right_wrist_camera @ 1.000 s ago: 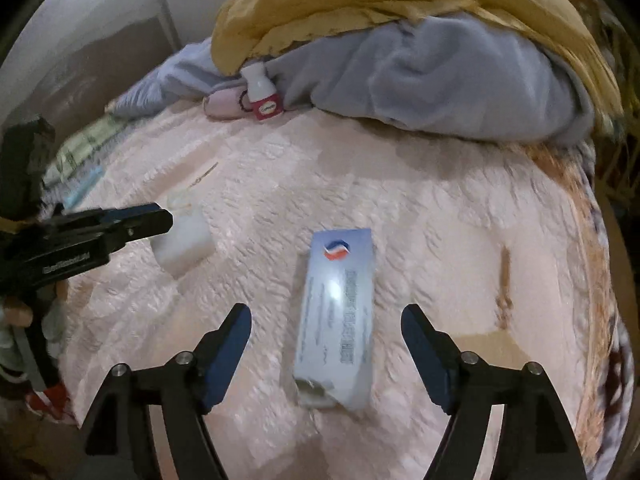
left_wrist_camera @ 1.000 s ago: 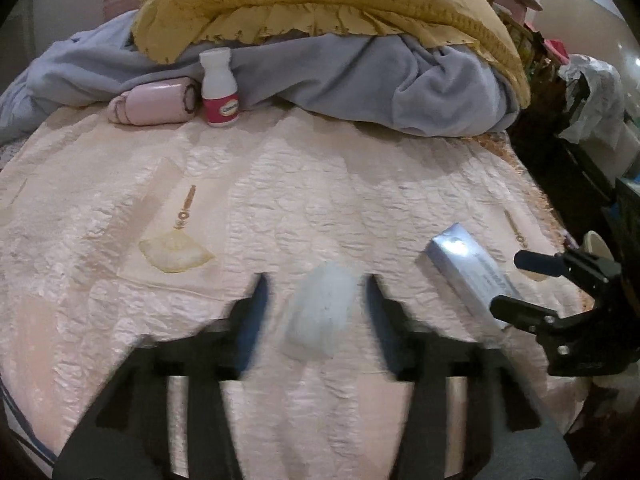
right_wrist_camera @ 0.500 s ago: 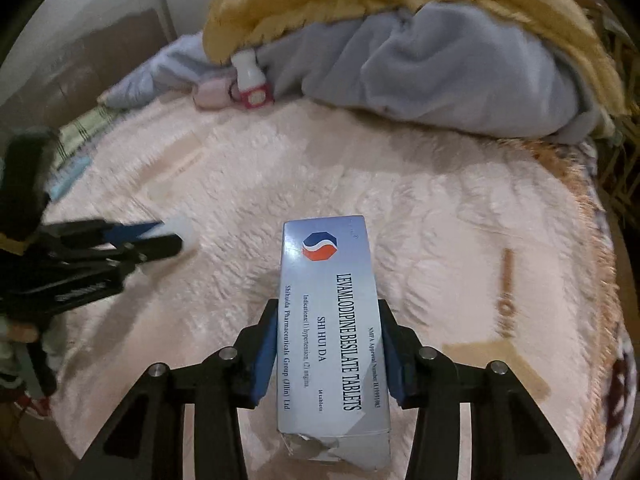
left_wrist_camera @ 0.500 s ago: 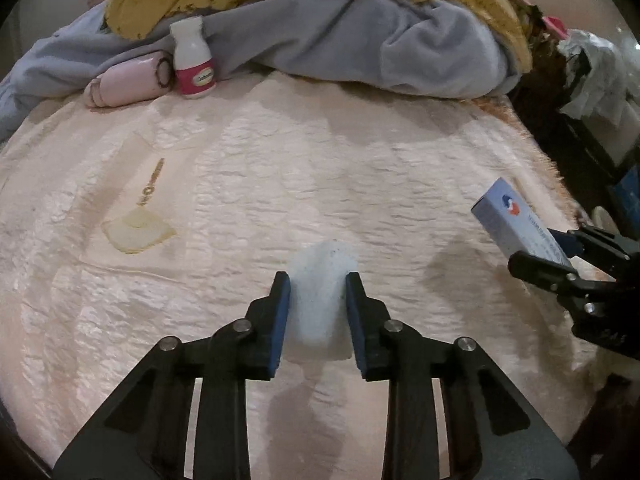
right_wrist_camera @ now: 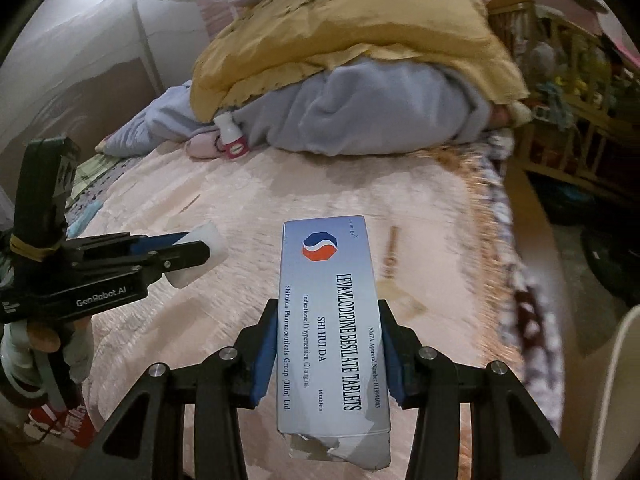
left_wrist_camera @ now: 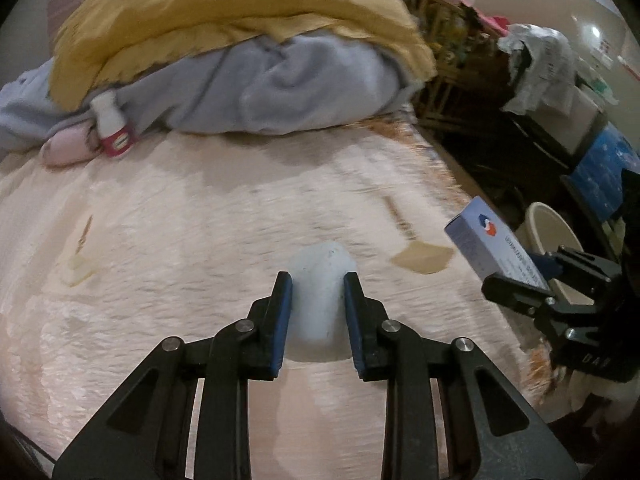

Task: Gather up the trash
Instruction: 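Carry the foam piece and medicine box over the bucket and open both tools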

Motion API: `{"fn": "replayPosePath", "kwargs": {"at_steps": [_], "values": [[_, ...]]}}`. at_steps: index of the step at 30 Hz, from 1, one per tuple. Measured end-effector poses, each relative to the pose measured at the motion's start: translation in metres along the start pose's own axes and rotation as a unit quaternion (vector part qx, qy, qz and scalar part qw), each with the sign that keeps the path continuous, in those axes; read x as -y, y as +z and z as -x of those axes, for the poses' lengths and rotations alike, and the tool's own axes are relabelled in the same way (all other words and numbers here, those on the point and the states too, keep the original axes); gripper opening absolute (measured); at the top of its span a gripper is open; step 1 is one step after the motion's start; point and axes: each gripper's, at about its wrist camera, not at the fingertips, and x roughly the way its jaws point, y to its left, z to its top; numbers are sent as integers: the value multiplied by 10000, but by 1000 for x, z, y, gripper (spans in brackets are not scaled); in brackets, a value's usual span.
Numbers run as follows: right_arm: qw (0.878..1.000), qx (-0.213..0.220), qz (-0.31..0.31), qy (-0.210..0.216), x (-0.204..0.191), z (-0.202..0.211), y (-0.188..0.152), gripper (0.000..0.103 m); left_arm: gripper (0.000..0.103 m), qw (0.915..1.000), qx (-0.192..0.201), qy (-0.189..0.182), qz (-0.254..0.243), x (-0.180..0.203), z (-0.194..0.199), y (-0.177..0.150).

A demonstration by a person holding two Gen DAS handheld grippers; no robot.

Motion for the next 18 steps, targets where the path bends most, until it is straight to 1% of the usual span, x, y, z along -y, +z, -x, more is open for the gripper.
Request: {"fn": "replayPosePath", "kwargs": {"at_steps": [5, 18], "values": [[9997, 99, -115, -186, 22, 26, -11, 44, 24, 9997, 19, -114, -223, 42, -2, 7], [9960, 370, -526, -626, 79, 85, -40, 44, 24, 9961, 87, -356, -803, 128, -9, 20]]}}
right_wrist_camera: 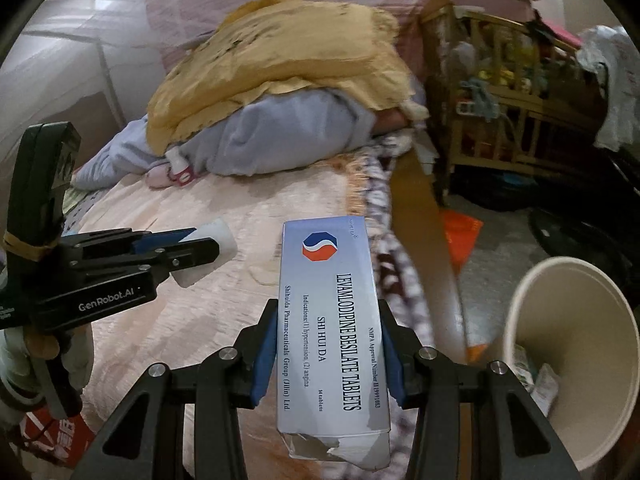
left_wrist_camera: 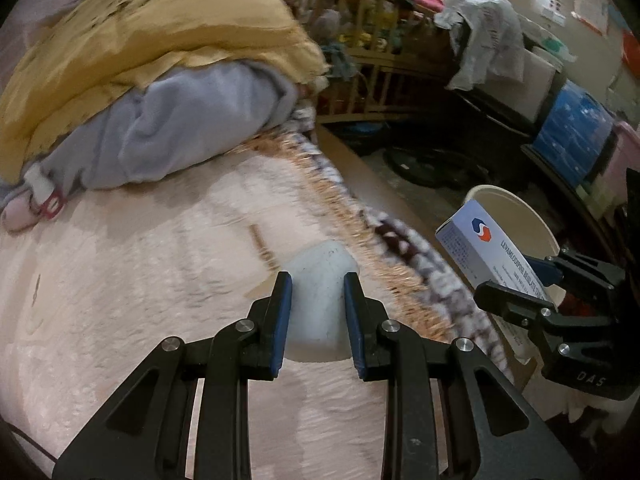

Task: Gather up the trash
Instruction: 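Carry the foam piece and medicine box over the bucket and open both tools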

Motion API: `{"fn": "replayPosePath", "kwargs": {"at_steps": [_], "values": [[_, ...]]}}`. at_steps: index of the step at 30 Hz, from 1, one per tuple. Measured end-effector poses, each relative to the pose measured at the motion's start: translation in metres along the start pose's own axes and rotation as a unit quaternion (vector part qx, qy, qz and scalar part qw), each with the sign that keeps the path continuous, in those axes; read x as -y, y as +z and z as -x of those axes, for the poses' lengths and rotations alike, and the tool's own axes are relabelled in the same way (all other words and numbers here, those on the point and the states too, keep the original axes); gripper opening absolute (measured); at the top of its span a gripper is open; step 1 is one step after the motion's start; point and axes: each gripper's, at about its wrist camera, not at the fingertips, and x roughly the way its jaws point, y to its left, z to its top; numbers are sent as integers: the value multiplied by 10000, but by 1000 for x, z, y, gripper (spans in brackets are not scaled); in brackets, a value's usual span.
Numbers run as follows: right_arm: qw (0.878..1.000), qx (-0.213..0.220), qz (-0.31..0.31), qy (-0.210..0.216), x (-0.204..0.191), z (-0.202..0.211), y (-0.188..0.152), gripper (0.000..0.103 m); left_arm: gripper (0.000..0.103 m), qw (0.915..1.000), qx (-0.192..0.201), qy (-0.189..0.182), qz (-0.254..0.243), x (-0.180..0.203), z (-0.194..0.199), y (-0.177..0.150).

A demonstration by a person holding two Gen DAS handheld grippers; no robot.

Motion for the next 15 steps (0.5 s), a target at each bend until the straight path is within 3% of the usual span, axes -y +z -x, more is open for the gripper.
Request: {"fn": "replayPosePath", "kwargs": {"at_steps": [15], "values": [[9966, 204, -586, -535, 85, 50, -23, 44, 24, 9981, -16, -238, -570, 83, -24, 25]]}}
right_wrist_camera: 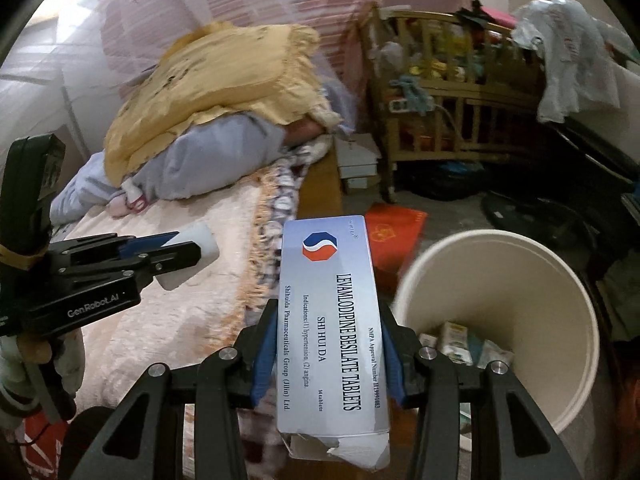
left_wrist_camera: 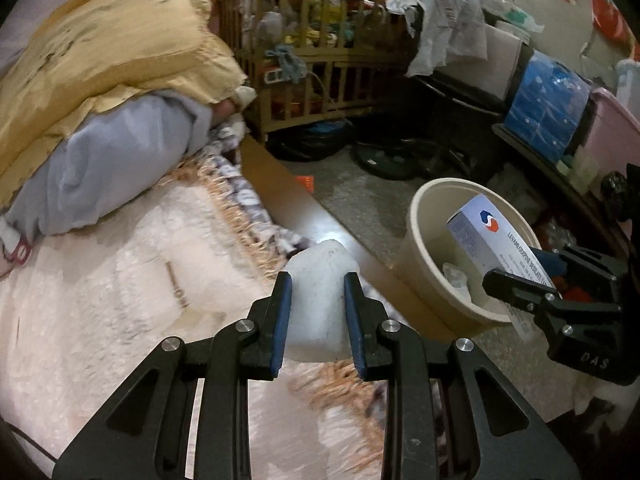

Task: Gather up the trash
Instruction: 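Carry the foam piece and medicine box over the bucket and open both tools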

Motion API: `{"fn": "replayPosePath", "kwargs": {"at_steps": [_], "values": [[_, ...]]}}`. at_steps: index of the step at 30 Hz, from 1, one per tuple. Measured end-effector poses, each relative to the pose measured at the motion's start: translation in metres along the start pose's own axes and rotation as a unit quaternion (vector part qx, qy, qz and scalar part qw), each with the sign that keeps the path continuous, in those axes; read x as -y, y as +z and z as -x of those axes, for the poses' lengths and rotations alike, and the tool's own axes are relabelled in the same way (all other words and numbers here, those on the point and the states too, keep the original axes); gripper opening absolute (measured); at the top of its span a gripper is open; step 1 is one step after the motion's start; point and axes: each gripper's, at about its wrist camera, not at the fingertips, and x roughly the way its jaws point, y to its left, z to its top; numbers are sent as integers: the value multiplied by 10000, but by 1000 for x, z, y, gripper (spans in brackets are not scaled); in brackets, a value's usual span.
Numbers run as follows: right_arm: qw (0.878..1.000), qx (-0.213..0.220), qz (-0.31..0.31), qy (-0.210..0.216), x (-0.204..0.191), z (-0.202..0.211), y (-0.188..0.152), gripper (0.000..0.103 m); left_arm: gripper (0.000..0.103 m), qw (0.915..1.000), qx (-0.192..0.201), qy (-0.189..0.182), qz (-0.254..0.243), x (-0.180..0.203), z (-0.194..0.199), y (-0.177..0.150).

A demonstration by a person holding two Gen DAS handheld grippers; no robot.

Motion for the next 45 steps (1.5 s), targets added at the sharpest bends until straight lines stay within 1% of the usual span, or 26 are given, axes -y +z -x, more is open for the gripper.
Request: {"fn": "replayPosePath", "kwargs": {"at_steps": [10, 15, 18, 20, 28, 32, 37, 43, 45], "values": [[9989, -48, -377, -287, 52, 5, -11, 44, 24, 9994, -88, -135, -315, 45, -23, 12], [9976, -69, -574, -383, 73, 4, -16, 44, 24, 9987, -145, -271, -402, 64, -36, 19], [9967, -79, -668, -454, 85, 1, -17, 44, 24, 9983, -165, -396, -390, 72, -42, 23], [9961, -83, -723, -506, 94, 0, -17, 44, 24, 9976, -184, -565, -367, 78, -47, 28], [9920, -90, -1054, -683, 126, -4, -23, 44, 24, 9935, -288, -1042, -350, 107, -69, 40], [9900, -108, -1207, -721, 138, -4, -26, 44, 24, 9919, -374, -1173, -308, 117, -81, 42], [9880, -110, -1302, -820, 148, -3, -28, 44, 25, 9909, -436, -1241, -288, 125, -94, 44], [9865, -135, -1364, -899, 156, -4, -31, 44, 28, 9893, -460, -1362, -239, 129, -104, 45], [9863, -154, -1367, -915, 157, -5, -31, 44, 31, 9887, -462, -1411, -216, 129, -105, 46]]}}
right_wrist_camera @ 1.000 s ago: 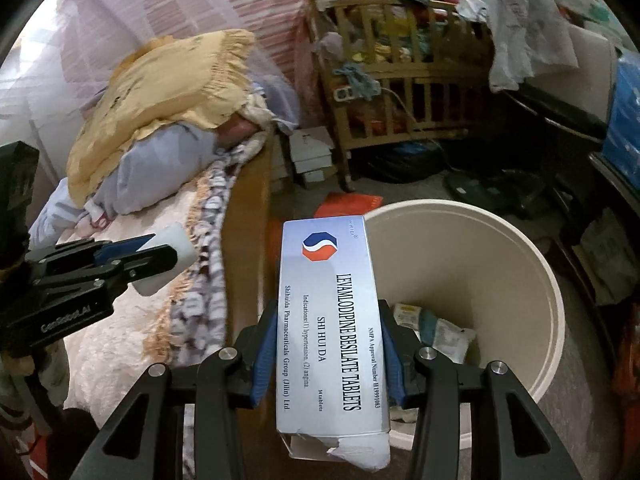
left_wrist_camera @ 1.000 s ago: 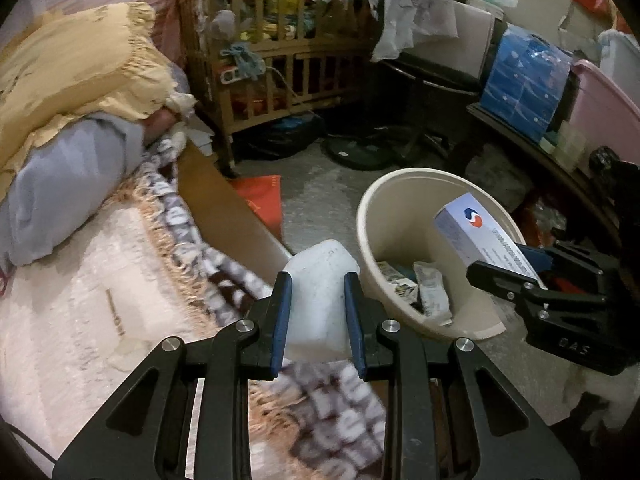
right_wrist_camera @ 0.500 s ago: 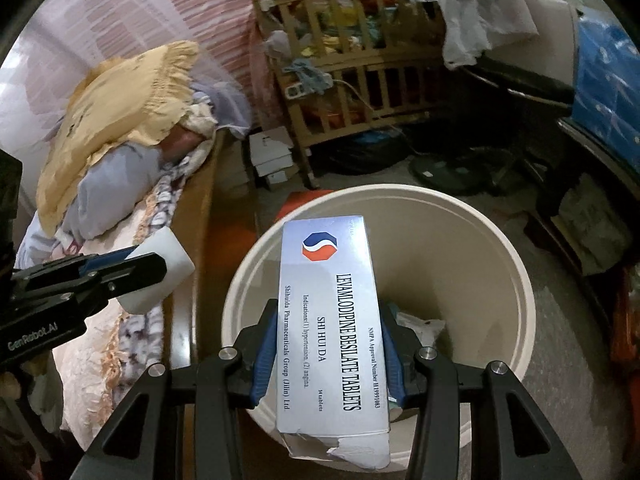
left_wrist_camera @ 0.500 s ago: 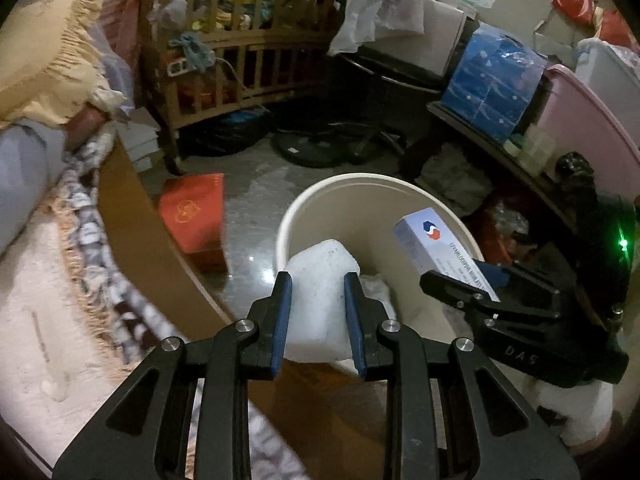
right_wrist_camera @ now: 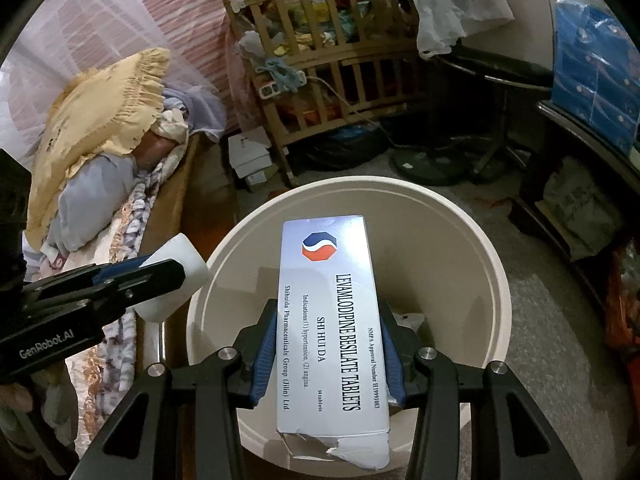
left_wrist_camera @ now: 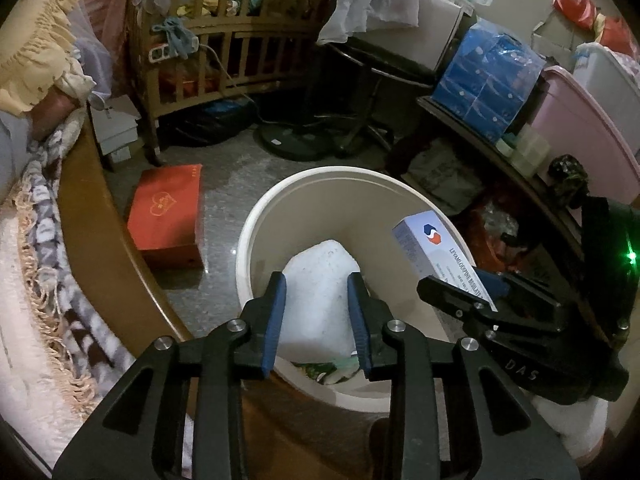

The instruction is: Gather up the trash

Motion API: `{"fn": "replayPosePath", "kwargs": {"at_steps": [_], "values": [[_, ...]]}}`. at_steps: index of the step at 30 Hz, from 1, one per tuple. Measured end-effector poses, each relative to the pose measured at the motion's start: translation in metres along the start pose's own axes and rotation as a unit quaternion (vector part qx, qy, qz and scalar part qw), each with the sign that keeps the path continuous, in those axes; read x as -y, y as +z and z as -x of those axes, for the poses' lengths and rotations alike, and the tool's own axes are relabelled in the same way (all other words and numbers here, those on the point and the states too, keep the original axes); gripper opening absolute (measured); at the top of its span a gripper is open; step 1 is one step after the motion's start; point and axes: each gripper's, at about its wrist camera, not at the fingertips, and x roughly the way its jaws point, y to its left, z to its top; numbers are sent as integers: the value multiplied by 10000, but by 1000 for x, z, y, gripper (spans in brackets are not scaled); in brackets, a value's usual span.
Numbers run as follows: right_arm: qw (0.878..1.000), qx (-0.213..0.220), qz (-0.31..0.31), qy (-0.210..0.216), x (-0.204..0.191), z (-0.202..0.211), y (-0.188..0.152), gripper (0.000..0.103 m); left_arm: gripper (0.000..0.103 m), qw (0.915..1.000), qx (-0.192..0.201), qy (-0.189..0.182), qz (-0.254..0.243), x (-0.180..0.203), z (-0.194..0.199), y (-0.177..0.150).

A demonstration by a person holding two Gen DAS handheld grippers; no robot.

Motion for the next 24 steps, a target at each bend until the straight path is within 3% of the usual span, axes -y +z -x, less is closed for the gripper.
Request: {"fn": "replayPosePath", "kwargs": {"at_steps": [2, 5, 7, 9, 15, 20, 24], "values": [[10000, 6, 7, -40, 0, -1, 1, 44, 35, 10000, -1, -23, 4, 0, -1, 0], [9999, 51, 16, -131, 0, -2, 2, 49, 54, 10000, 49, -40, 74, -2, 1, 0], [9998, 74, -13, -163, 1, -1, 1, 52, 60, 9998, 137, -48, 163, -5, 6, 0], [9998, 117, -38, -160, 1, 1, 1, 60, 60, 9996, 180, -8, 214, -8, 10, 0], [9993, 357, 7, -126, -9, 15, 0, 61, 60, 9988, 289, 357, 166, -11, 29, -7], [9972, 690, 237, -158, -34, 37, -3, 62, 60, 9954, 623, 726, -33, -9, 60, -20], [9933, 1001, 502, -282, -57, 56, -4, 70, 60, 9904, 877, 1062, -143, -7, 83, -27]]}}
